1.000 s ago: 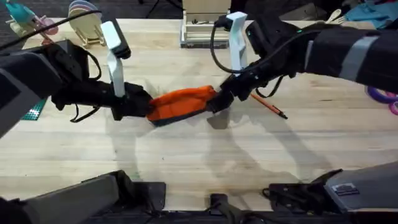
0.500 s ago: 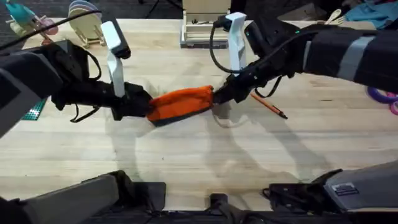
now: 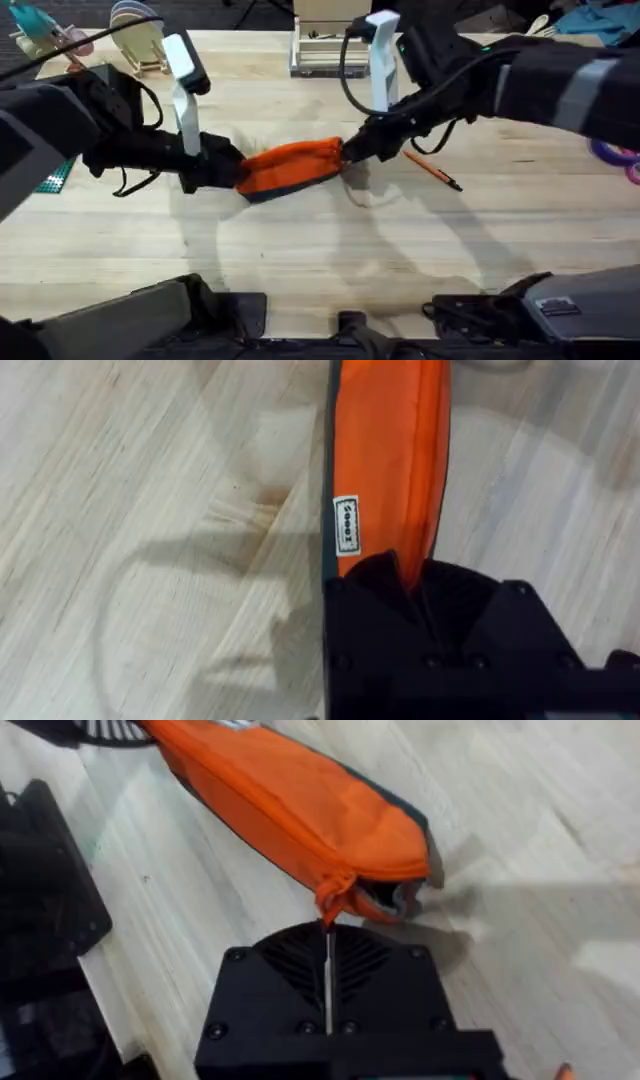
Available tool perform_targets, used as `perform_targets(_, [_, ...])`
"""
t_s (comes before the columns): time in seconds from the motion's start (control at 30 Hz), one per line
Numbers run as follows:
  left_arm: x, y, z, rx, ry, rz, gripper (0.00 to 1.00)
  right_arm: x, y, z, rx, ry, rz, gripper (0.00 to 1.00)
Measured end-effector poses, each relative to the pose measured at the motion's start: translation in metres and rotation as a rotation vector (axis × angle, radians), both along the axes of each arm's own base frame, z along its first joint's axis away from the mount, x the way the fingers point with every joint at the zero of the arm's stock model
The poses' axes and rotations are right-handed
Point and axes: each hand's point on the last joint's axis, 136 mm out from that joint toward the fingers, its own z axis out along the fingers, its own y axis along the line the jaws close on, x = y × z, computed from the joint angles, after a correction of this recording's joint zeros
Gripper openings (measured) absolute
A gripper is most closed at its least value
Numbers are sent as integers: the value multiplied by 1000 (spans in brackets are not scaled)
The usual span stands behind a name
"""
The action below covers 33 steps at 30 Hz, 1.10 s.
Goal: Unzip the bag, pick up the pens from the table one at a time and place them inside, then zip the bag closed.
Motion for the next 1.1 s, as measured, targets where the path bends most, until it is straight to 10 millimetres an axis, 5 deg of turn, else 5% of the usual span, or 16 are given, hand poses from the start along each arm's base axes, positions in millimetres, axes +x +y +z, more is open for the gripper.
perform_targets(0.23, [0, 0, 0, 0, 0, 0, 43, 2, 1, 41, 57, -120, 0, 35])
perform_targets(0.43, [0, 0, 0, 0, 0, 0, 43, -2, 11, 51, 80, -148, 15, 34])
perform_targets(1.1, [1, 0, 0, 3, -3, 0, 43, -55, 126, 93, 286, -338, 263, 34])
